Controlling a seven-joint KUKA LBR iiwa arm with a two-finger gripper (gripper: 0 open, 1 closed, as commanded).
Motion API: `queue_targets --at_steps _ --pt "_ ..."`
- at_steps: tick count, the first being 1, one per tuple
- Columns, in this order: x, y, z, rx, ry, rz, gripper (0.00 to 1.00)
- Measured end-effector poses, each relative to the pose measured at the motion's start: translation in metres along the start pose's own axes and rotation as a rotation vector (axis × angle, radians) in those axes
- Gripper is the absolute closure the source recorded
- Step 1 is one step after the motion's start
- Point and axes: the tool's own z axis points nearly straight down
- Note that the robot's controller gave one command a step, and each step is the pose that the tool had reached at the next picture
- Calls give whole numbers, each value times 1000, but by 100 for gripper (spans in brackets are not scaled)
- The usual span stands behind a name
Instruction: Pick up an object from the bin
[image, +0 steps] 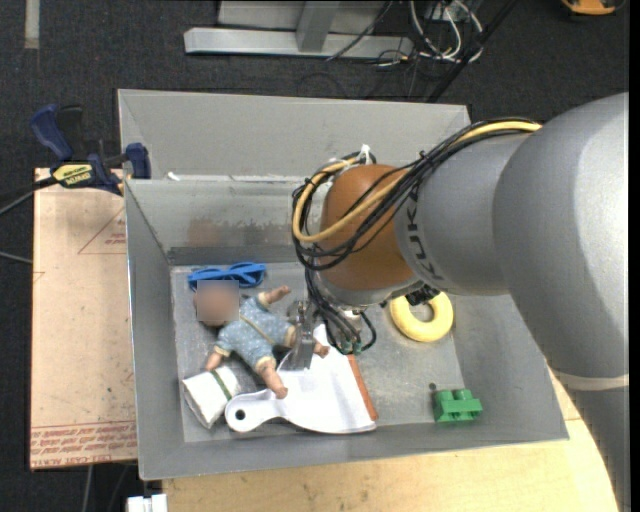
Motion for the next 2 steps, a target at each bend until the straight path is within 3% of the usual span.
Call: queue_targets --at_steps 2 --pt "-1 0 -40 -1 -3 -1 100"
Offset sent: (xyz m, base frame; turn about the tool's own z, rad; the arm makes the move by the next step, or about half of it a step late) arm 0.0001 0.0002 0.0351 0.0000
